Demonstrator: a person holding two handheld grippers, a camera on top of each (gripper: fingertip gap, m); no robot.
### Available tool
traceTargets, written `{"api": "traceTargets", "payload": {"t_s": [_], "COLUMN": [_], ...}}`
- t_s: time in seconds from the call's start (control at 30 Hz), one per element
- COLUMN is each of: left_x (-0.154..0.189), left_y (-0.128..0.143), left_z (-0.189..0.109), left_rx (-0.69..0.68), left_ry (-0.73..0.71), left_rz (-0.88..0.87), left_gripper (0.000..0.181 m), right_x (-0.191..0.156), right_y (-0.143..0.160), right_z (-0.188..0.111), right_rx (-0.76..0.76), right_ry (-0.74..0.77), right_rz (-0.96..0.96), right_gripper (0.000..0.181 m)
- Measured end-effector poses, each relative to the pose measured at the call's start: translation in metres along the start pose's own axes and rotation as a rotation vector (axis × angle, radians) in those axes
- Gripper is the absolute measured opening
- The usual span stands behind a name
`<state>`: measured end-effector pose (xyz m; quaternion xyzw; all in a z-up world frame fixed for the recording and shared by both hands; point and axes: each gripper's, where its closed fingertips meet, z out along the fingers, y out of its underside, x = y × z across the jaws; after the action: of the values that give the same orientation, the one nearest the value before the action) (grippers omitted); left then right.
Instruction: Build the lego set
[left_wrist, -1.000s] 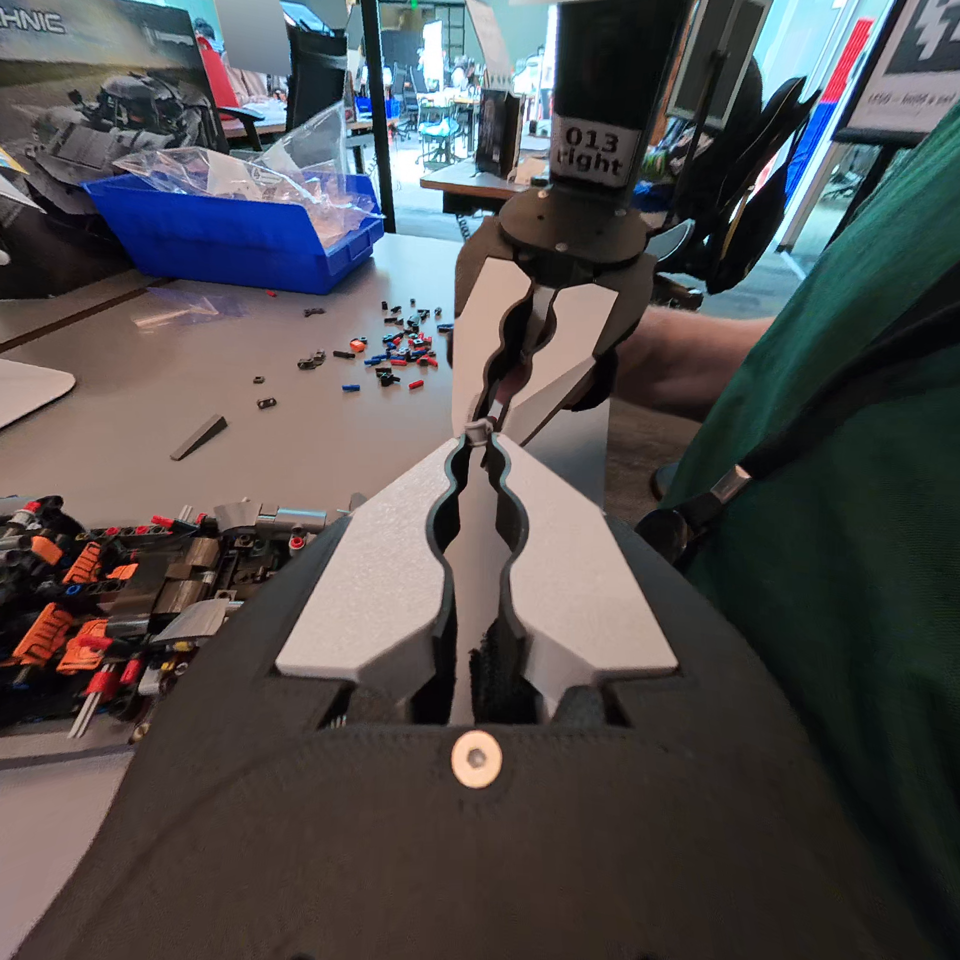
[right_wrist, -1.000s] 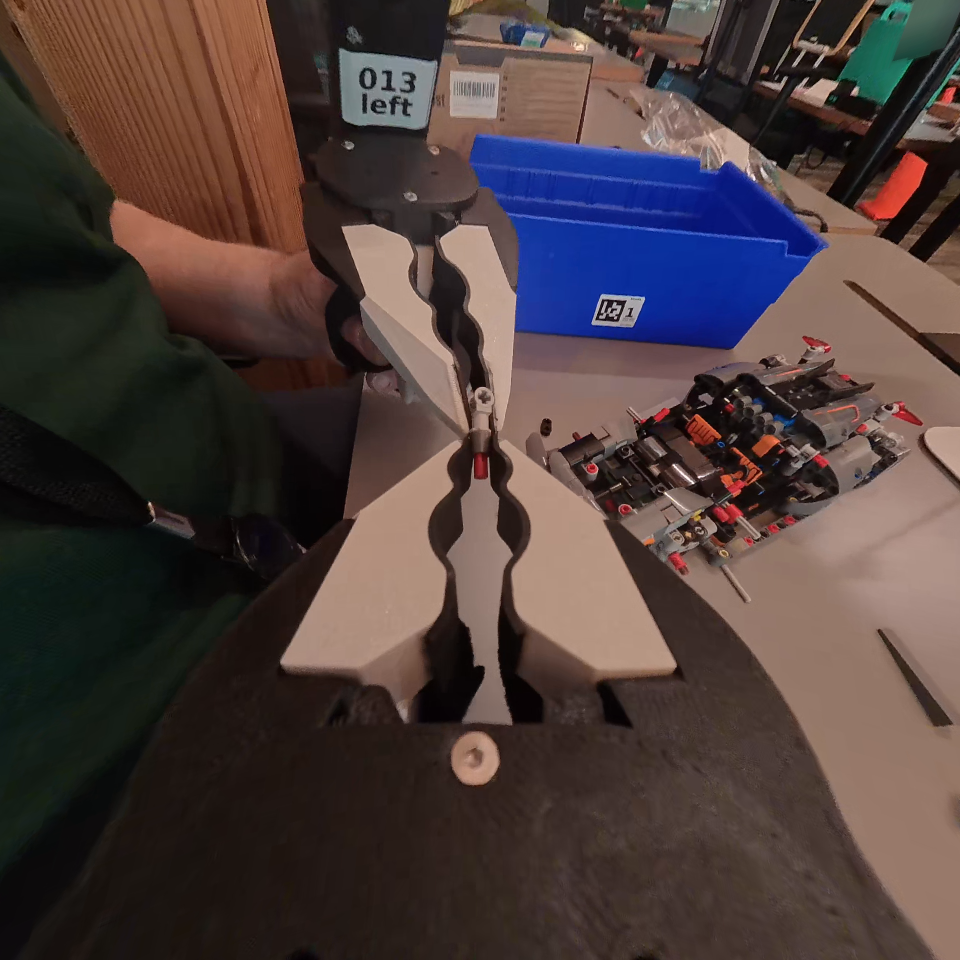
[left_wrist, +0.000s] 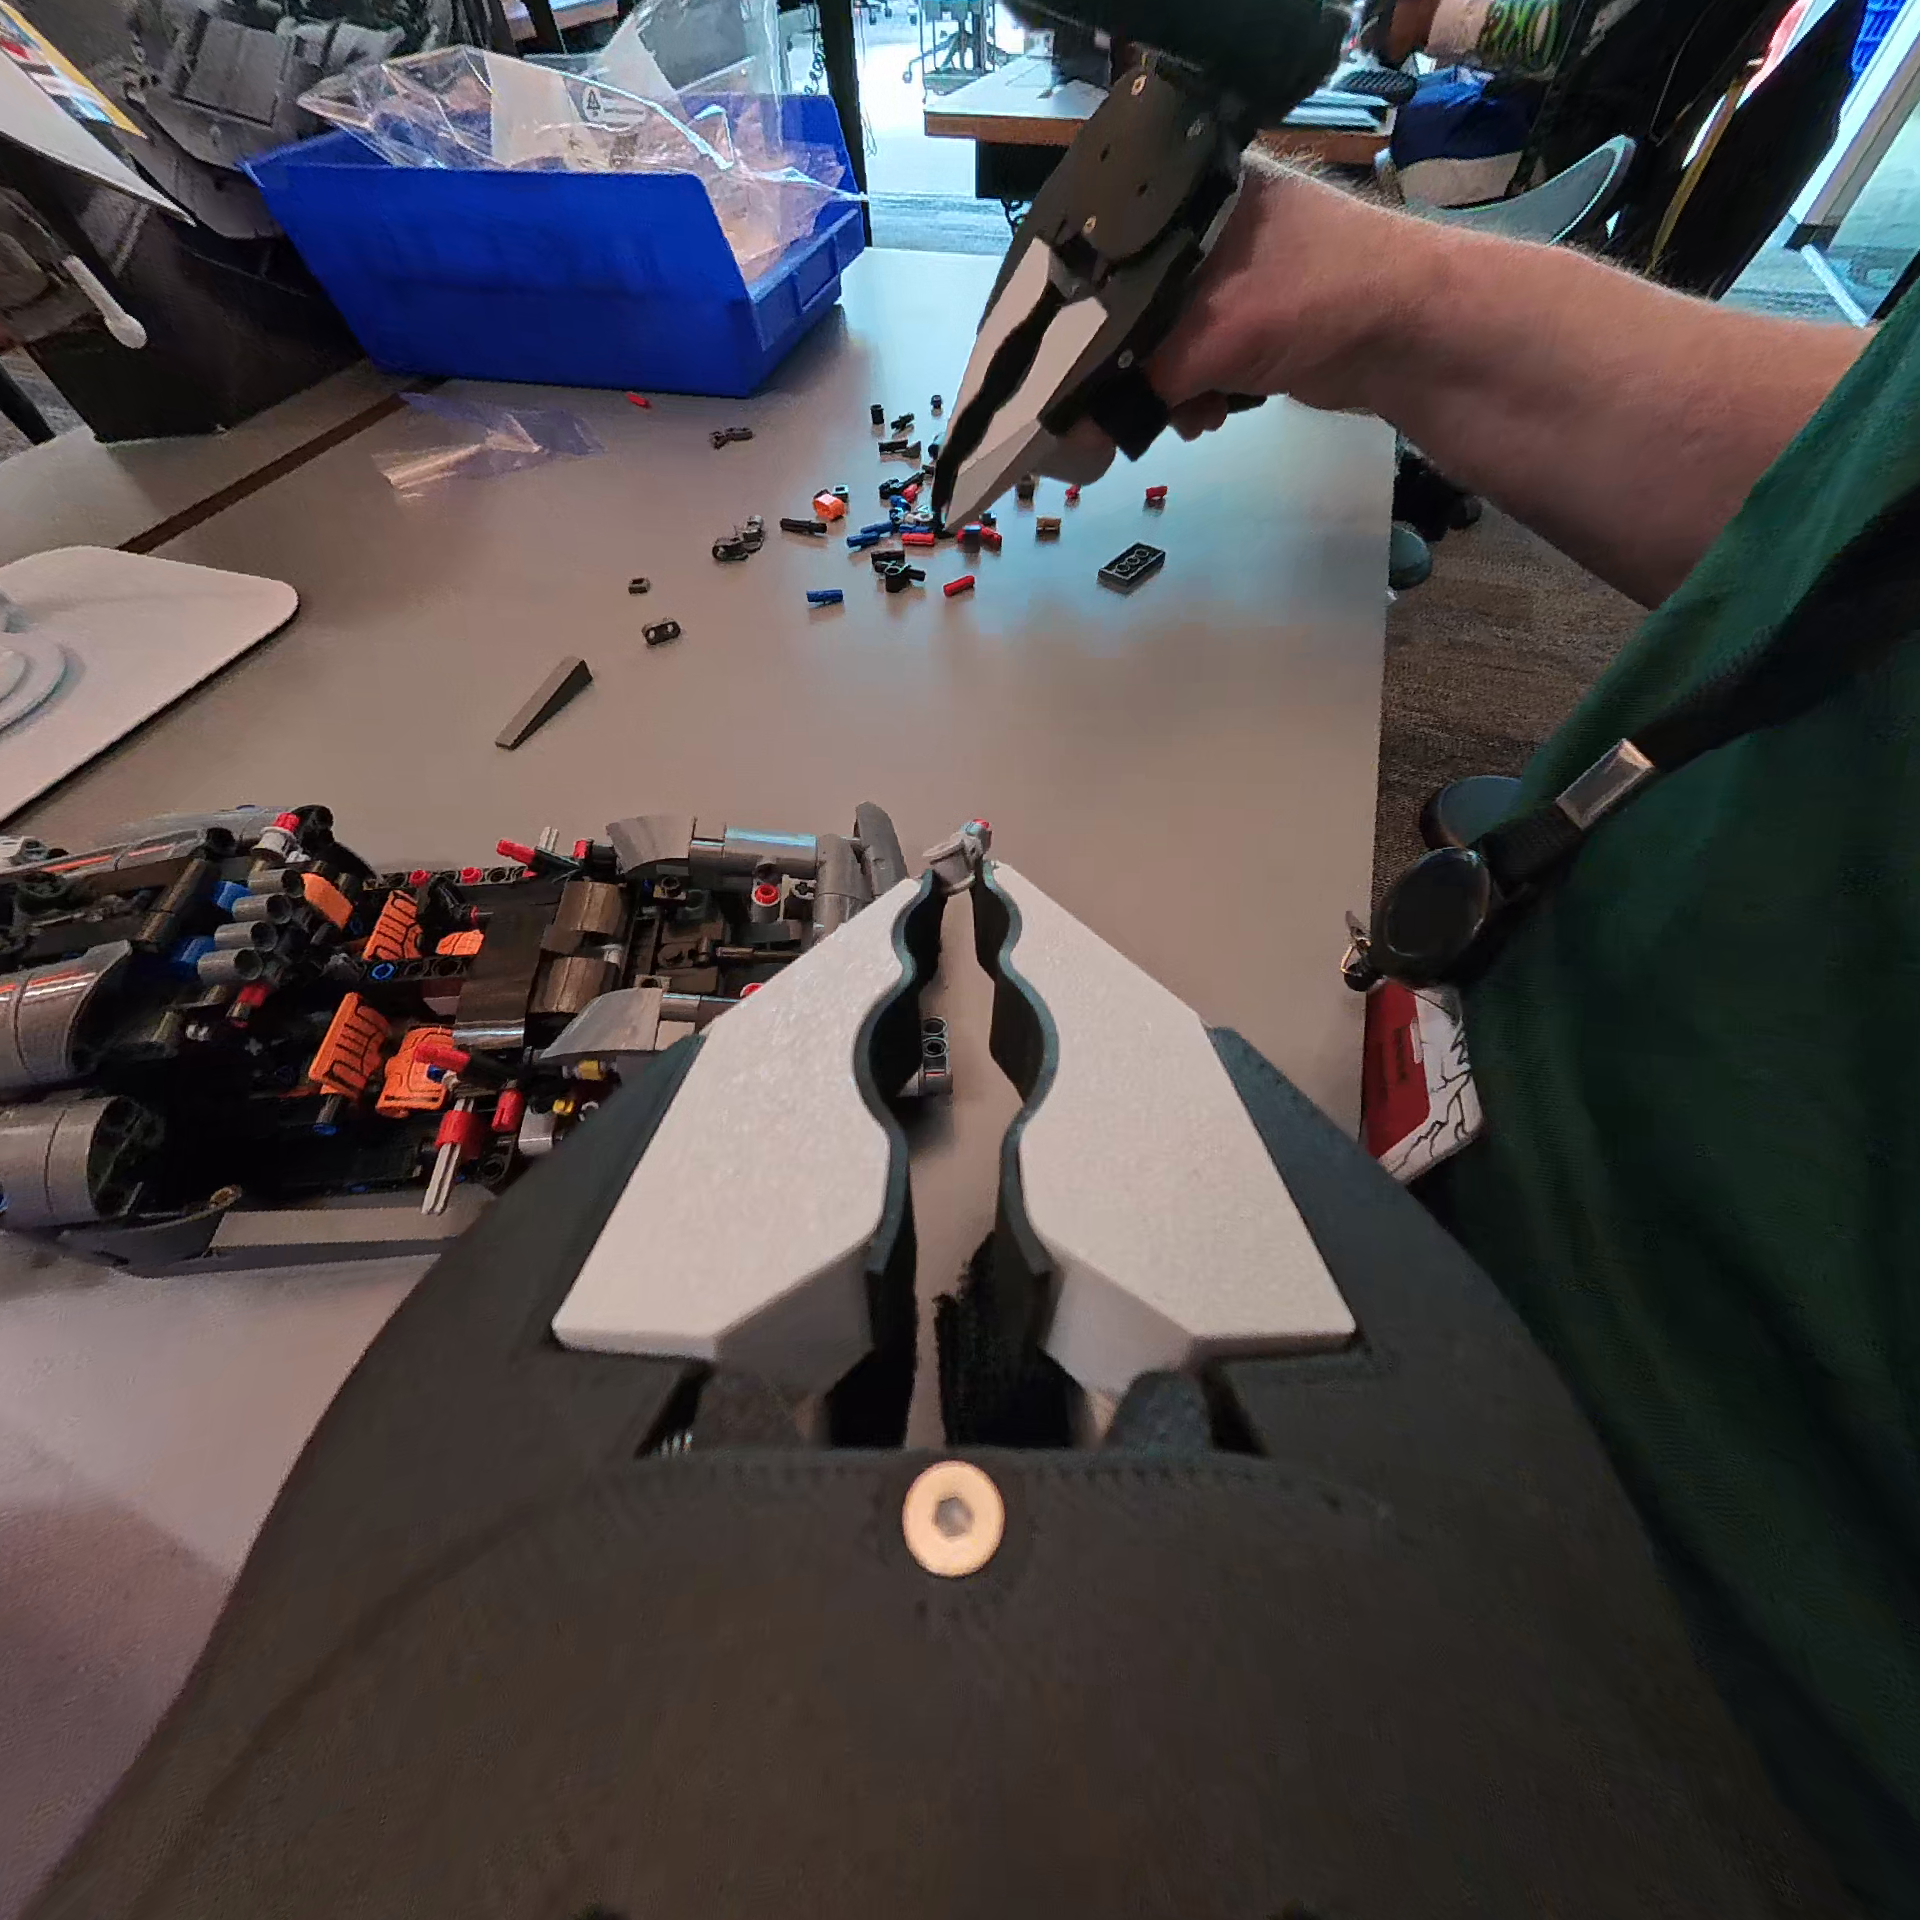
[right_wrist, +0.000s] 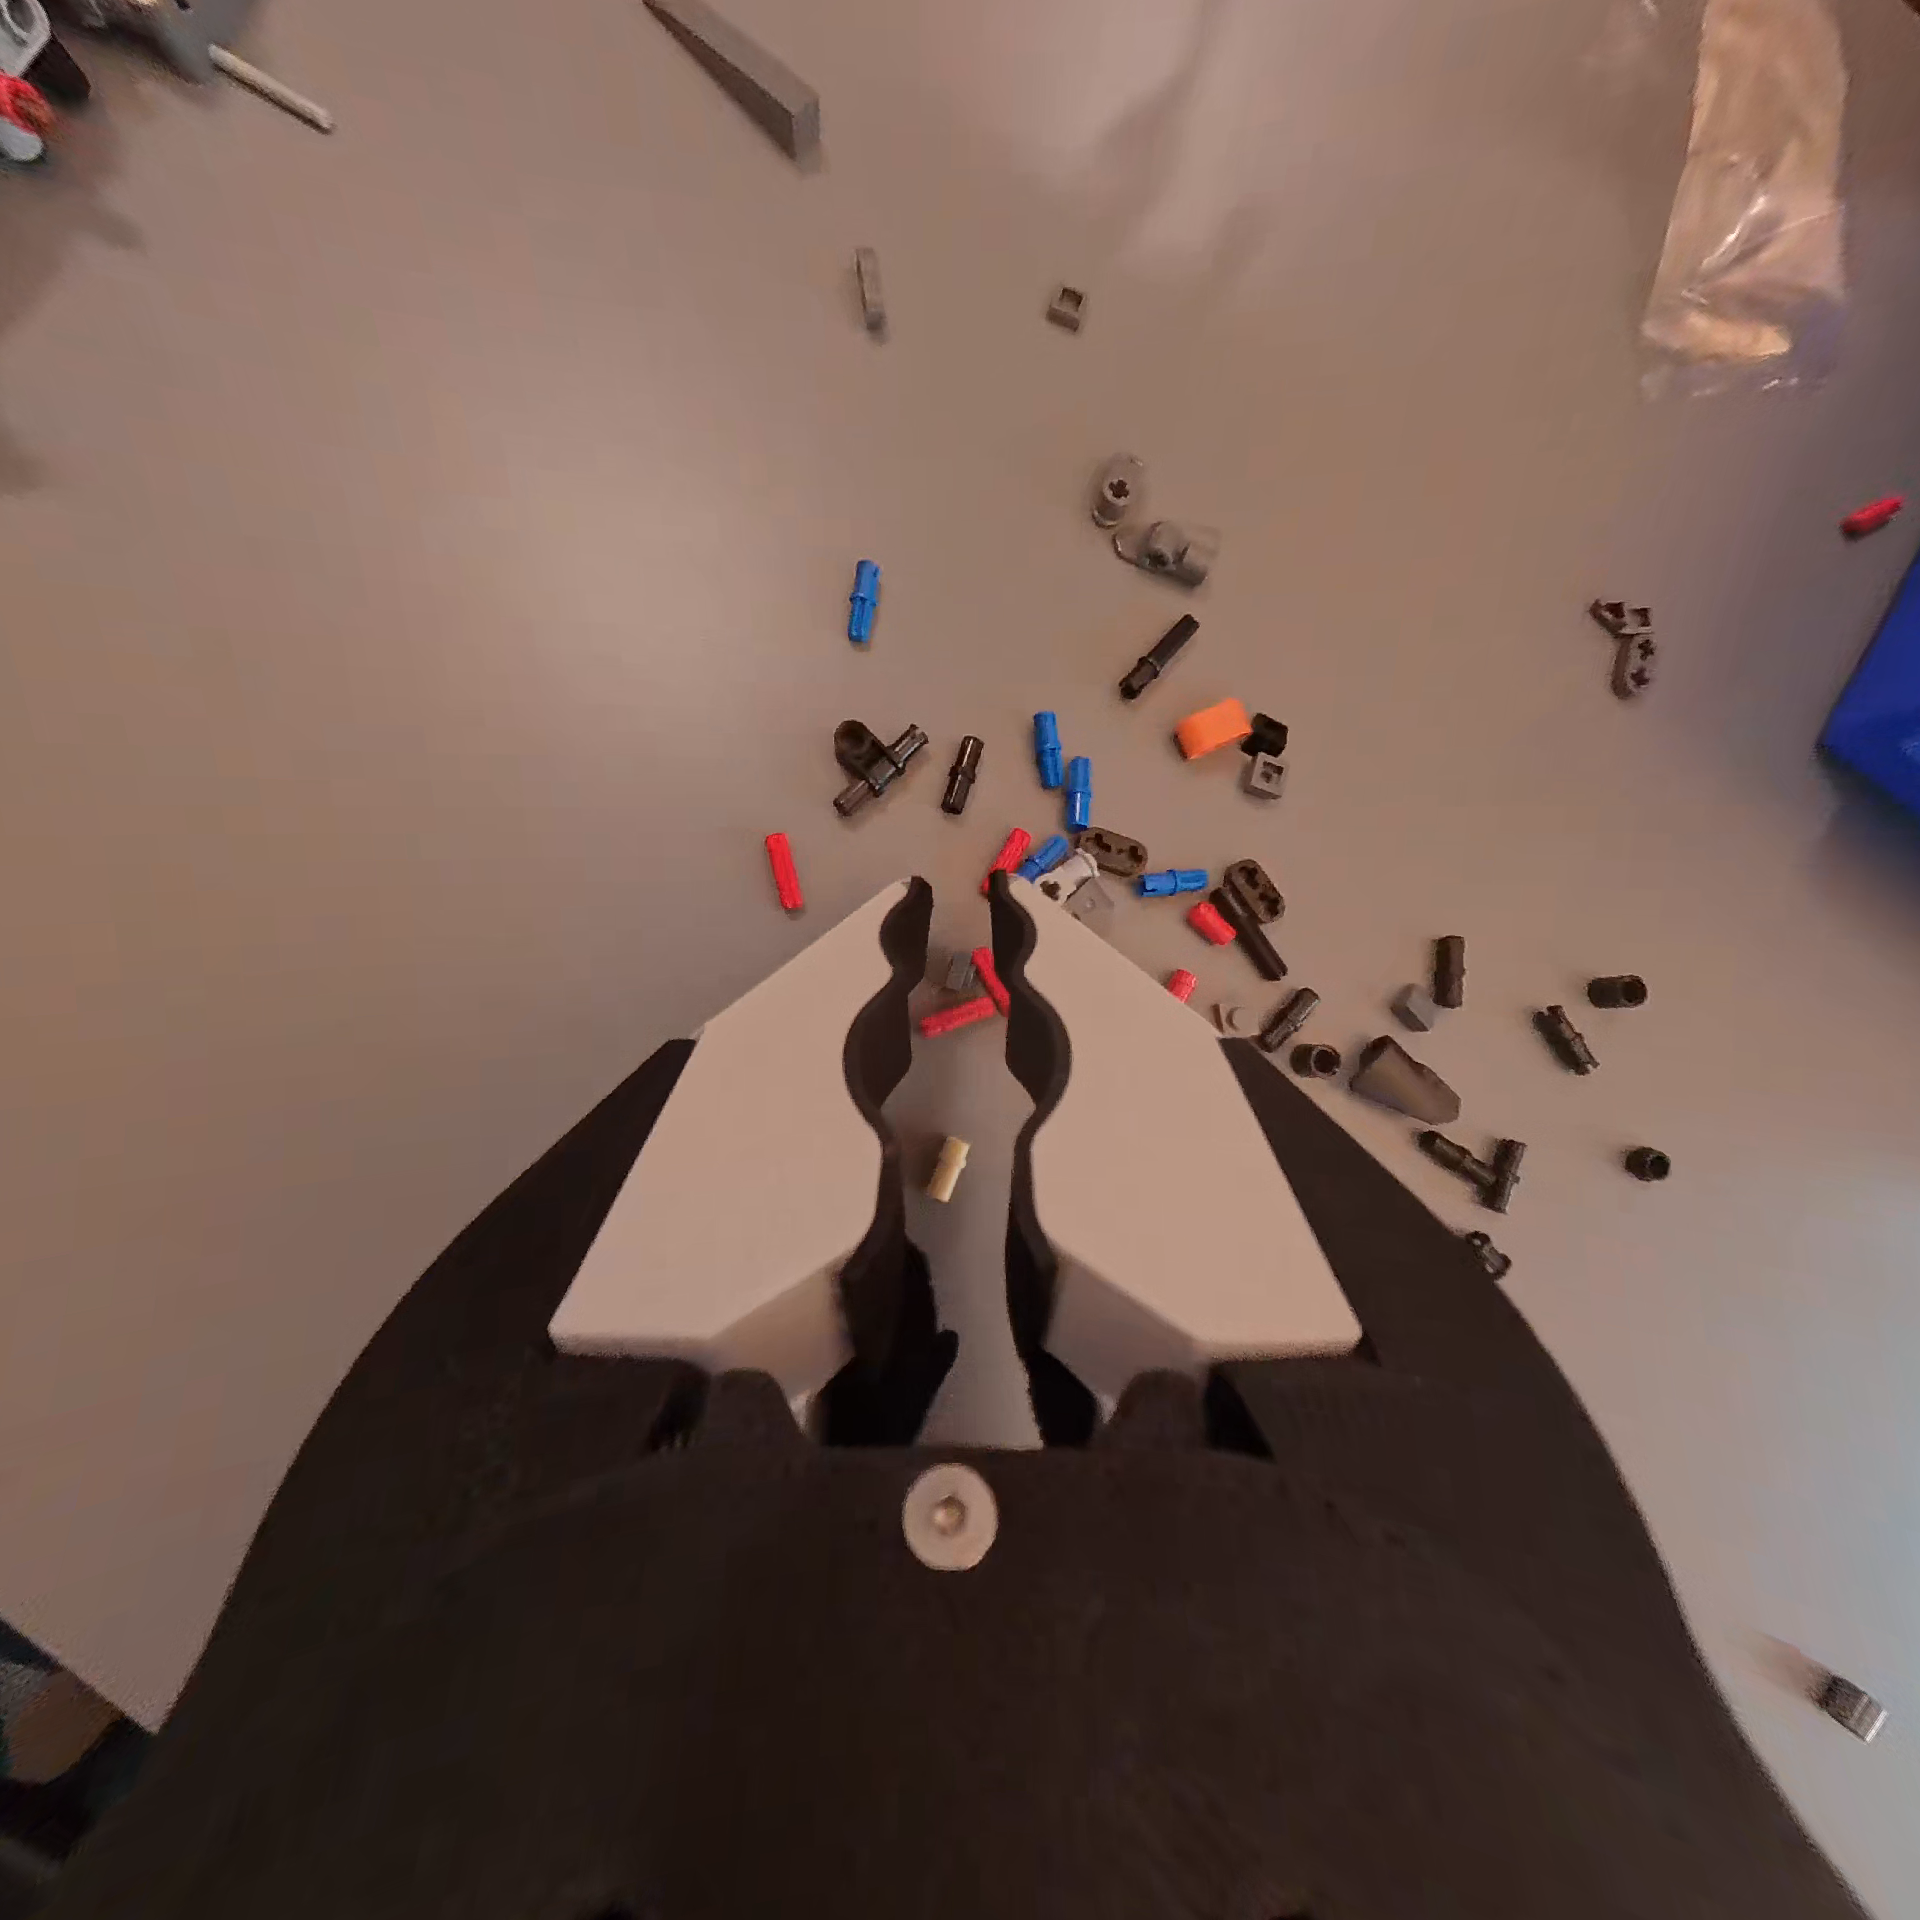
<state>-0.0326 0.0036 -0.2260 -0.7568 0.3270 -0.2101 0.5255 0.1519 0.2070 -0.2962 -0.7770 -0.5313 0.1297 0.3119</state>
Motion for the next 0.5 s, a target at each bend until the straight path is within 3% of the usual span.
{"api": "traceTargets", "payload": {"t_s": [0.33, 0.5], "left_x": [-0.003, -0.004], "left_y": [0.002, 0.002], "left_z": [0.002, 0.003], "left_rx": [-0.006, -0.005], "left_ry": [0.007, 0.013], "left_rz": [-0.012, -0.019], "left_gripper": [0.004, 0.004], "right_x": [0.007, -0.009], "right_y": [0.005, 0.002], "right_z": [0.012, 0.003], "right_rx": [-0.017, 0.004], "right_ry": [0.012, -0.093], "right_rz": [0.026, -0.007], "right_gripper": [0.01, 0.008]}}
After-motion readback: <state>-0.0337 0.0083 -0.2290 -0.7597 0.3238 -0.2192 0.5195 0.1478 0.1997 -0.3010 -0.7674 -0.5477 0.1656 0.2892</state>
